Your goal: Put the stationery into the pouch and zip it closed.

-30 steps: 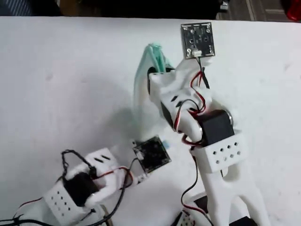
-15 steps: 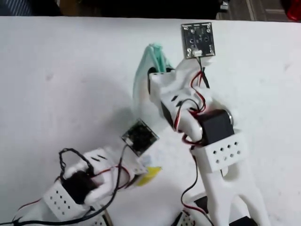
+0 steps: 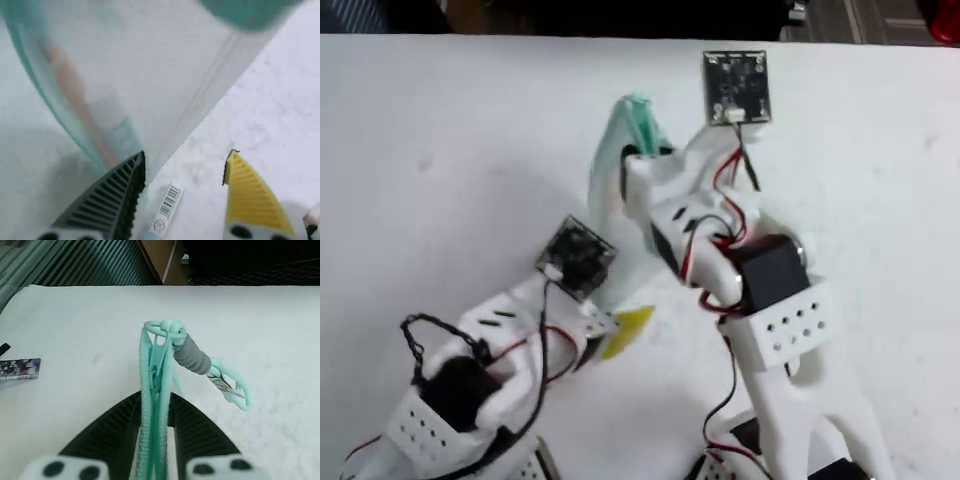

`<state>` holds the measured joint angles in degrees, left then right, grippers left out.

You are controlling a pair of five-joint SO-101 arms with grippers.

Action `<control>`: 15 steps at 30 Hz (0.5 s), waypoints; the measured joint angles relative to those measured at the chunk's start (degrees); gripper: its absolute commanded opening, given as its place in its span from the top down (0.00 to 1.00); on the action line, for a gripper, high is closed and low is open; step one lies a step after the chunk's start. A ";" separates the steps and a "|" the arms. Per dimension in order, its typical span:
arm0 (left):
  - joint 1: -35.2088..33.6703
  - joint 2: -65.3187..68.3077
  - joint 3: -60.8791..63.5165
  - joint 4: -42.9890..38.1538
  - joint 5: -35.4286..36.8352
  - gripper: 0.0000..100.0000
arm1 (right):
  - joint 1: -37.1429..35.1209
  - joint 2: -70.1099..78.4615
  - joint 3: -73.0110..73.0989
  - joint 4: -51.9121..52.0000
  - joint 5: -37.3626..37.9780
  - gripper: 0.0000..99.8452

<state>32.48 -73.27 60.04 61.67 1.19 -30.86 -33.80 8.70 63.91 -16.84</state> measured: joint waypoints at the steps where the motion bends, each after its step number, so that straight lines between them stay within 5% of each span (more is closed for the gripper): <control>1: -0.18 0.00 0.09 -1.14 0.88 0.73 | -0.88 0.00 0.00 0.00 -0.18 0.98; 15: -15.47 0.09 1.32 -4.13 4.04 0.74 | -2.20 0.09 -0.53 0.79 -0.62 0.98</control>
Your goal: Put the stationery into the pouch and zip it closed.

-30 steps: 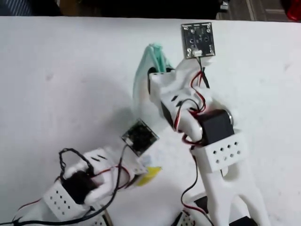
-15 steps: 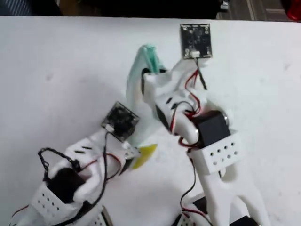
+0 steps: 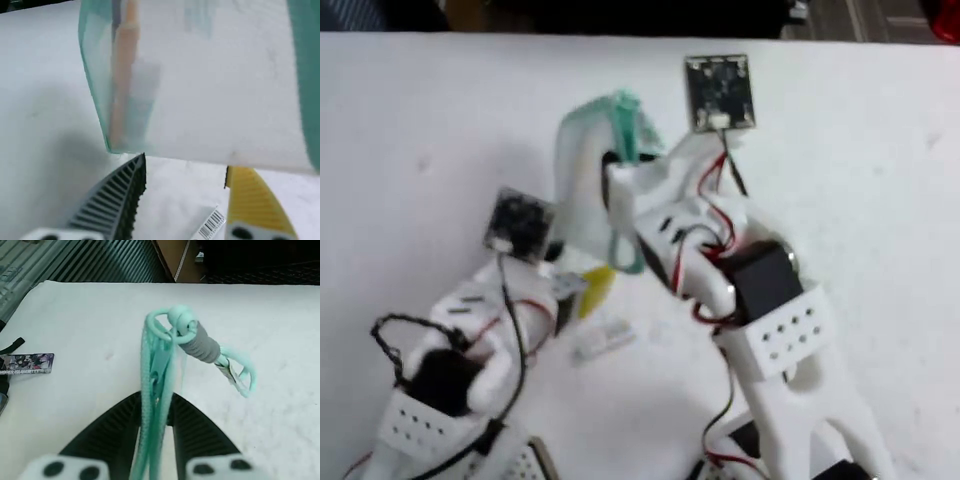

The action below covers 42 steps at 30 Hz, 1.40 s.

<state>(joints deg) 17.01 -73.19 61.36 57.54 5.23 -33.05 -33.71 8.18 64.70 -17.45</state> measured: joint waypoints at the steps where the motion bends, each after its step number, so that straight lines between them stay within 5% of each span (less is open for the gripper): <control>1: -0.62 0.00 0.00 0.00 0.00 0.74 | 0.00 0.35 -0.18 0.00 0.00 0.98; 10: -5.80 -2.37 0.62 3.96 0.00 0.73 | 0.09 13.54 -7.12 1.23 -0.53 0.98; 19: -6.59 -29.98 1.85 9.85 0.00 0.73 | 0.00 31.30 -32.18 13.98 -5.45 0.98; 25: -6.42 -30.95 8.09 9.58 -0.53 0.73 | -0.09 46.33 -53.71 23.56 -7.47 0.98; 31: -3.96 -30.95 13.98 0.26 -0.53 0.73 | -2.11 55.82 -70.42 31.65 -7.47 0.98; 42: -5.36 -30.33 22.42 -12.84 -0.53 0.78 | -5.89 56.79 -72.35 32.09 -7.47 0.98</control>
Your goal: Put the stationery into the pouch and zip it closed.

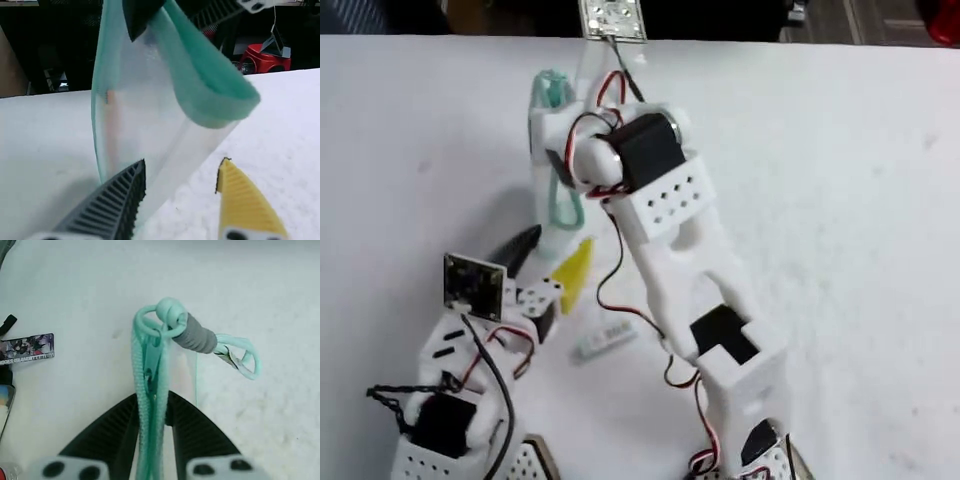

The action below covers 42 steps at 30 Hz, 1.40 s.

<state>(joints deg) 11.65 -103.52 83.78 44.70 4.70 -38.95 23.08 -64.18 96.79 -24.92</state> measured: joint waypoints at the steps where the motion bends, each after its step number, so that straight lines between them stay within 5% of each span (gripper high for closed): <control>1: 0.00 0.00 0.18 -0.18 0.00 0.78 | 0.00 0.00 0.44 0.00 0.00 0.98; 14: -2.90 0.00 1.32 -1.85 0.00 0.79 | -0.18 -6.77 16.26 0.00 0.00 0.98; 30: -3.34 0.00 1.14 -1.85 -0.26 0.98 | -0.18 -9.49 20.04 0.00 4.31 0.98; 38: -3.34 0.18 -6.24 8.35 -0.44 0.98 | -1.58 -9.49 19.87 0.00 6.95 0.77; 42: -3.34 0.18 -9.32 12.04 -0.44 0.98 | -1.49 -10.81 20.04 0.00 7.21 0.76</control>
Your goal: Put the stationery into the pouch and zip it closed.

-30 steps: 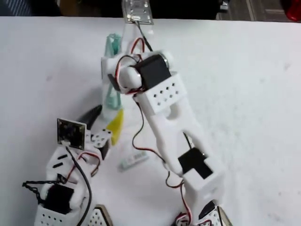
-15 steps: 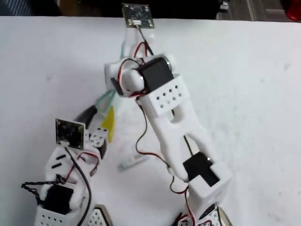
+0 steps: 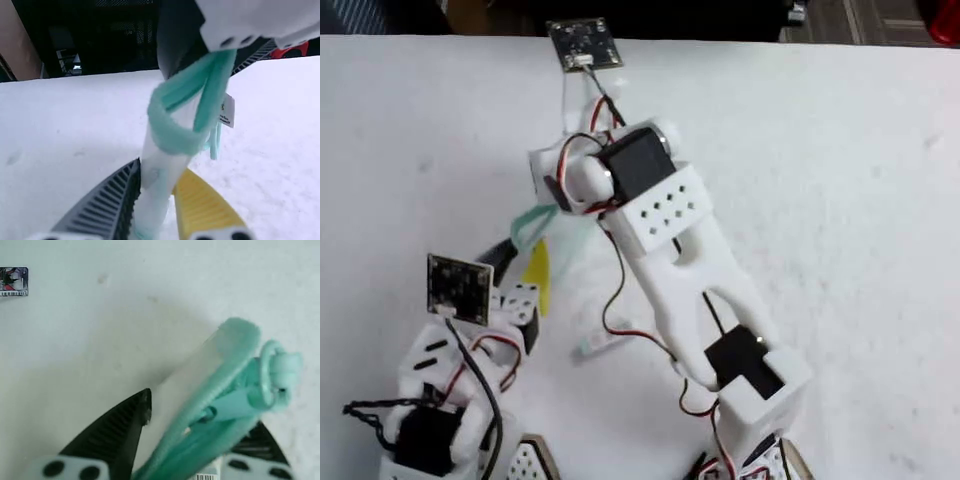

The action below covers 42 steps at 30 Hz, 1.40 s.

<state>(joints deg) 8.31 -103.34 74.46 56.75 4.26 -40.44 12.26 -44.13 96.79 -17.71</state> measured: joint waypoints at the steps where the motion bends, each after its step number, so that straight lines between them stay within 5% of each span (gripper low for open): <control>1: 0.09 0.00 -0.26 0.35 0.00 0.98 | -0.18 -0.79 0.09 0.00 0.18 0.76; 13: -0.26 -0.09 -1.67 0.18 0.18 0.98 | -0.97 -20.92 0.26 0.62 11.25 0.76; 18: -0.97 -0.09 0.97 -3.08 0.18 0.98 | 0.35 -26.99 4.22 0.62 25.93 0.76; 29: -8.44 -0.09 0.97 -3.16 0.44 0.98 | 2.02 -39.91 56.44 -4.40 60.57 0.76; 36: -11.96 -0.09 0.97 -3.16 0.44 0.98 | -2.99 -47.30 87.30 -27.08 63.30 0.76; 42: -15.38 -0.09 1.32 -3.16 0.44 0.98 | -5.36 -48.09 95.21 -32.18 65.93 0.76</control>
<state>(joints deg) -7.08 -103.43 75.78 53.58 4.70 -45.80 -35.82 51.08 64.62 48.22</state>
